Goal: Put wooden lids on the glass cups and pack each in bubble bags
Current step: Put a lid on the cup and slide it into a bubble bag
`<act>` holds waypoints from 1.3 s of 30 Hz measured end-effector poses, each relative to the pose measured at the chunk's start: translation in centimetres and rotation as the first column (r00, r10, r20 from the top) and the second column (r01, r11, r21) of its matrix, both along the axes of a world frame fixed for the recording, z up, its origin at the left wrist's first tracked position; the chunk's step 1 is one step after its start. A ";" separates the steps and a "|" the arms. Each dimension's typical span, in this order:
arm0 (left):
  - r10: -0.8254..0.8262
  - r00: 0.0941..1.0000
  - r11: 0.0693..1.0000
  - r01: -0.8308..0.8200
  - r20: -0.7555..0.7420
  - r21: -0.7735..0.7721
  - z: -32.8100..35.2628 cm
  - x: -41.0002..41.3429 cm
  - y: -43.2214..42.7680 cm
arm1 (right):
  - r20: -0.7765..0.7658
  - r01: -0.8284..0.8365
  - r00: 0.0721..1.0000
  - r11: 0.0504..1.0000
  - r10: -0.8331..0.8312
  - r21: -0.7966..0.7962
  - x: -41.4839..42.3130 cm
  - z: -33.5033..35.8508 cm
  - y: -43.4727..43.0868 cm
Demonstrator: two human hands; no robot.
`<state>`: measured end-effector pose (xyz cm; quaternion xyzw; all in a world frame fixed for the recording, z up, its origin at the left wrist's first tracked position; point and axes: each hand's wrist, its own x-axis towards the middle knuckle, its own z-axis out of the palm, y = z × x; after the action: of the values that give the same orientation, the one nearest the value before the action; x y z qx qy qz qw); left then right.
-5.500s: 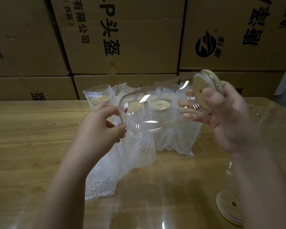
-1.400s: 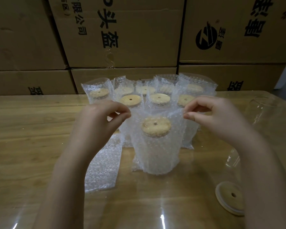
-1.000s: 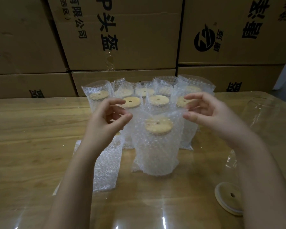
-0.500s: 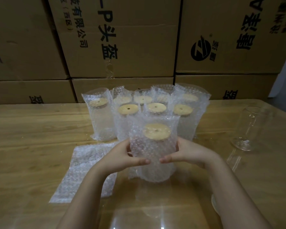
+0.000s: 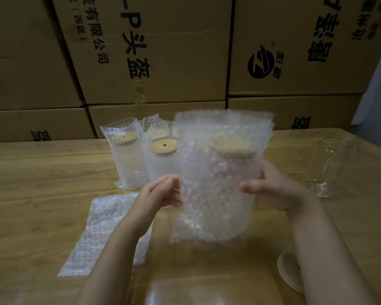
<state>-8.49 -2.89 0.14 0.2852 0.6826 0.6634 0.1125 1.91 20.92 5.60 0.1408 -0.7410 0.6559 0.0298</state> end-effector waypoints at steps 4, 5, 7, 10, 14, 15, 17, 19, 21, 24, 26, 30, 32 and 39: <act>0.136 0.987 0.985 -0.143 0.083 0.092 -2.0 0.0 0.7 | -0.254 0.110 0.952 0.965 -0.171 -0.237 2.1 1.7 2.2; 0.164 0.979 0.979 -0.176 0.118 0.100 -2.6 0.0 0.8 | -0.299 0.153 0.923 0.945 -0.241 -0.289 2.5 2.1 2.8; 0.209 0.970 0.975 -0.216 0.123 0.051 -3.8 -0.3 1.0 | -0.363 0.269 0.850 0.906 -0.383 -0.327 3.3 2.9 4.2; 0.228 0.971 0.972 -0.223 0.074 -0.069 -5.5 -0.6 1.2 | -0.338 0.544 0.683 0.760 -0.648 -0.356 4.1 3.4 6.0; 0.266 0.964 0.952 -0.260 0.015 -0.165 -6.5 -1.1 1.3 | -0.174 0.816 0.490 0.520 -0.854 -0.252 3.7 1.8 6.8; 0.274 0.961 0.950 -0.267 0.022 -0.160 -6.6 -1.1 1.3 | -0.137 0.846 0.476 0.495 -0.869 -0.198 3.2 1.1 6.9; 0.282 0.958 0.952 -0.274 0.044 -0.134 -6.6 -1.1 1.3 | -0.073 0.880 0.448 0.454 -0.891 -0.137 1.9 -0.3 7.0; 0.279 0.959 0.956 -0.272 0.053 -0.111 -6.7 -1.1 1.2 | -0.017 0.905 0.417 0.417 -0.909 -0.088 0.5 -1.6 6.7; 0.276 0.960 0.957 -0.269 0.053 -0.111 -6.7 -1.2 1.1 | 0.018 0.923 0.384 0.384 -0.923 -0.009 -0.8 -2.9 6.3; 0.272 0.961 0.956 -0.265 0.044 -0.123 -6.8 -1.3 1.1 | 0.010 0.938 0.335 0.335 -0.942 0.091 -2.1 -4.4 5.8; 0.267 0.963 0.957 -0.260 0.040 -0.127 -6.9 -1.4 1.1 | -0.048 0.953 0.281 0.273 -0.958 0.132 -2.5 -5.1 5.5; 0.252 0.967 0.960 -0.246 0.026 -0.134 -6.9 -1.5 1.0 | -0.114 0.988 0.117 0.104 -0.987 0.111 -2.7 -5.9 5.2; 0.246 0.969 0.962 -0.241 0.024 -0.132 -7.0 -1.5 1.0 | -0.112 0.996 0.063 0.055 -0.992 0.073 -2.6 -6.1 5.3; 0.239 0.971 0.962 -0.236 0.008 -0.137 -7.3 -1.7 1.0 | -0.086 0.983 0.163 0.154 -0.983 0.102 -3.4 -6.3 4.6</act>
<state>-10.16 -1.94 -7.18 0.1849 0.7539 0.6277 0.0594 -1.46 25.48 -0.73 -0.3707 -0.6979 0.4292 0.4374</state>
